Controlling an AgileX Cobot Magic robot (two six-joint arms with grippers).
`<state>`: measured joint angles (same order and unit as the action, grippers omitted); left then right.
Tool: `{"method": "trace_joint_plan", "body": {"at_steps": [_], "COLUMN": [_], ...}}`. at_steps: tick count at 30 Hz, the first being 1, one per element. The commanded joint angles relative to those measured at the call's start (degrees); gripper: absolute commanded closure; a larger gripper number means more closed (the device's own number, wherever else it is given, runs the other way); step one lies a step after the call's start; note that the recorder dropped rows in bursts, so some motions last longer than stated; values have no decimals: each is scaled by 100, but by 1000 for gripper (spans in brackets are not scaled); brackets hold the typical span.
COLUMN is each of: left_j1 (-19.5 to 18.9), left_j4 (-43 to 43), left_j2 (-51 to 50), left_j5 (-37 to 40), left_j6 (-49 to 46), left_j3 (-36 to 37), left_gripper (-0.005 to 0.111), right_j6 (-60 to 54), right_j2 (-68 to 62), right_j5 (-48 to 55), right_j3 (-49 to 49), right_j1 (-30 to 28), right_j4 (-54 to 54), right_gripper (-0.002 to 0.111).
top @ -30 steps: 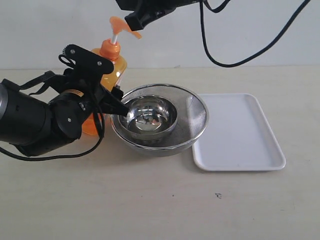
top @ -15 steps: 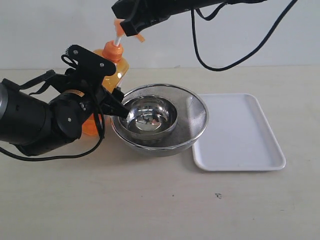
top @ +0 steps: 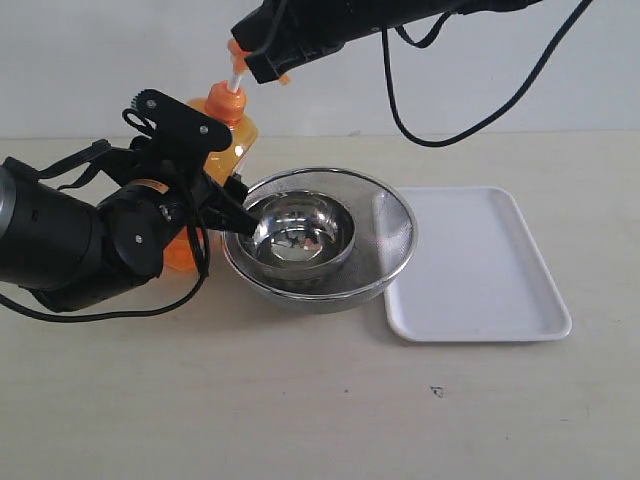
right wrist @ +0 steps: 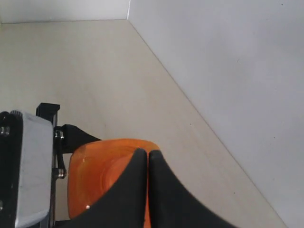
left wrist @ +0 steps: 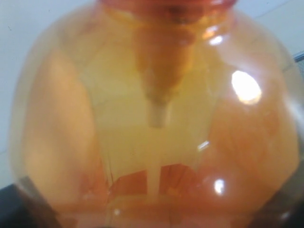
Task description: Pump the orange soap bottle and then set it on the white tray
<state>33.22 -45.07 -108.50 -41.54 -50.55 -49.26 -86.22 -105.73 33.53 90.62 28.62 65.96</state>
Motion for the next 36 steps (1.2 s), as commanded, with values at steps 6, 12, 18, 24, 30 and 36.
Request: {"method": "trace_joint_plan", "body": {"at_steps": [6, 12, 18, 24, 30, 36], "left_j1": [-9, -9, -9, -9, -9, -9], "left_j4": [117, 142, 318, 435, 435, 435], "left_j2": [76, 76, 76, 76, 76, 76], "left_j5": [-260, -260, -250, -226, -210, -210], "left_j6": [-43, -18, 94, 304, 304, 304], "left_j3": [-76, -76, -76, -76, -76, -76], "left_gripper": [102, 102, 102, 102, 102, 102], "right_j6": [303, 339, 369, 460, 475, 489], "right_j2": [-69, -231, -310, -407, -428, -428], "right_j5": [205, 443, 511, 571, 571, 571], "right_j3": [24, 24, 2, 2, 2, 2], "right_j1": [5, 5, 5, 5, 5, 5], "right_j4": [-337, -384, -423, -463, -513, -510], "right_gripper": [108, 108, 108, 108, 108, 108]}}
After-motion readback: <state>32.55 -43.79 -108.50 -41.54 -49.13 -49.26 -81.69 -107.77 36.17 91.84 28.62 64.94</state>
